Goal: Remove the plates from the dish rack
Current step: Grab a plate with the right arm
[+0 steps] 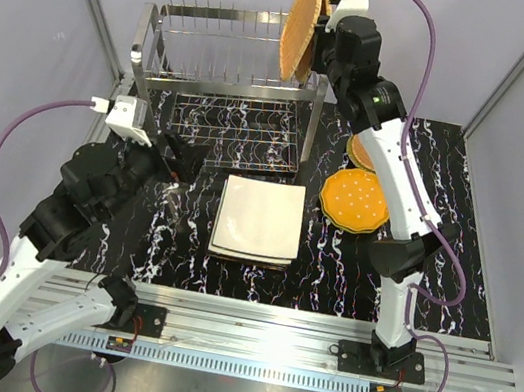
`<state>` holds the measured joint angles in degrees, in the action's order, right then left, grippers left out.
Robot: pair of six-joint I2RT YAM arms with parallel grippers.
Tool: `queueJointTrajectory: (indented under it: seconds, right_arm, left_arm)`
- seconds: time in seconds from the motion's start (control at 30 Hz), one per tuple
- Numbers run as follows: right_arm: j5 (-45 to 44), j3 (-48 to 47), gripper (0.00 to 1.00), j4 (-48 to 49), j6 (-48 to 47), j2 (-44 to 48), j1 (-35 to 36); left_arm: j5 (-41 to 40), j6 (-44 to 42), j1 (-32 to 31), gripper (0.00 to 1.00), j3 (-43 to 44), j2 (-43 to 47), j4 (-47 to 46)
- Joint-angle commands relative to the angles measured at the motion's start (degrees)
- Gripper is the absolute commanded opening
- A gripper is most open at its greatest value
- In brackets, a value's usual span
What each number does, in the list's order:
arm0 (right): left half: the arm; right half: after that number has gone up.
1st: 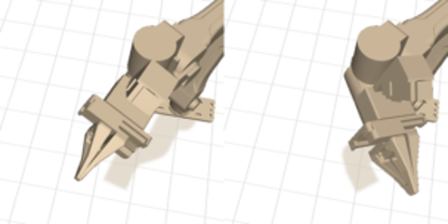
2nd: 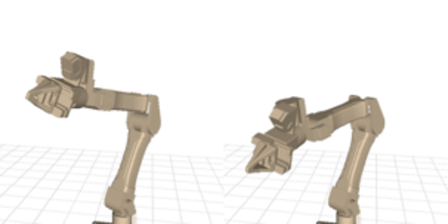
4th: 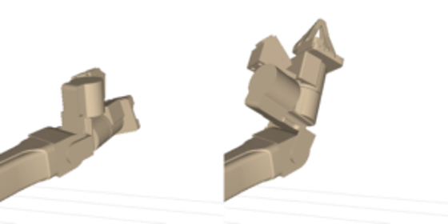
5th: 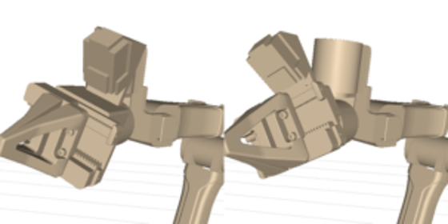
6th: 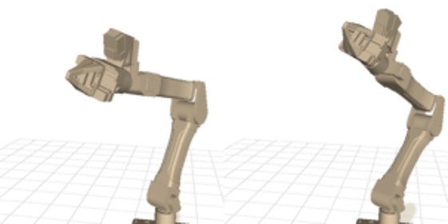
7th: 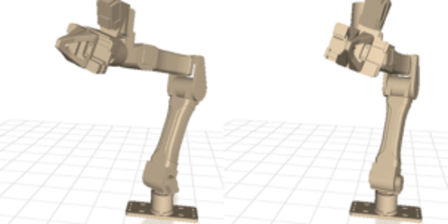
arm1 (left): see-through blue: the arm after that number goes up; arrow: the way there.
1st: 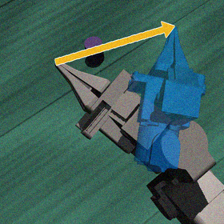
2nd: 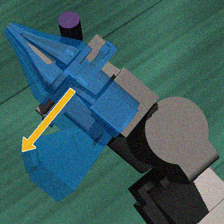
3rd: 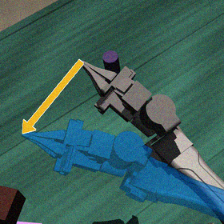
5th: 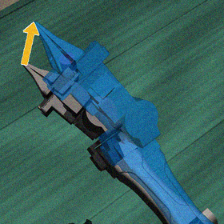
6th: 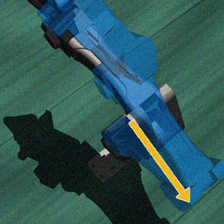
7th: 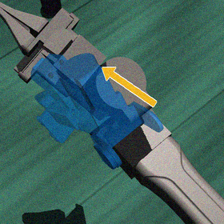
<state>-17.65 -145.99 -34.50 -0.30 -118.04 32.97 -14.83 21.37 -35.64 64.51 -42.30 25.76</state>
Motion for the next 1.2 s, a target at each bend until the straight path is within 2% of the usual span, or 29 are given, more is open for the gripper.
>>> queueJointTrajectory:
  seconds: [0.0, 0.17, 0.6, 1.17]
  right_arm:
    - [-3.0, -3.0, 0.10, 4.4, -4.0, 1.1, -0.5]
    - [-1.9, -5.3, 0.00, 5.8, -4.2, 1.1, -0.5]
    - [-0.4, -10.0, 0.00, 11.1, -4.4, 0.8, -0.5]
    - [-1.6, -14.2, 0.00, 12.6, -8.1, 1.1, -0.5]
  left_arm:
    - [-1.4, 0.4, 0.3, 0.99, -0.7, 1.3, -3.2]
    - [-1.2, 0.6, 0.2, 0.99, -0.9, 1.9, -2.8]
    - [-1.8, 1.7, 0.2, 0.99, -0.8, 3.7, -1.6]
    - [-1.4, 2.5, 0.2, 0.99, -0.9, 4.0, -1.4]
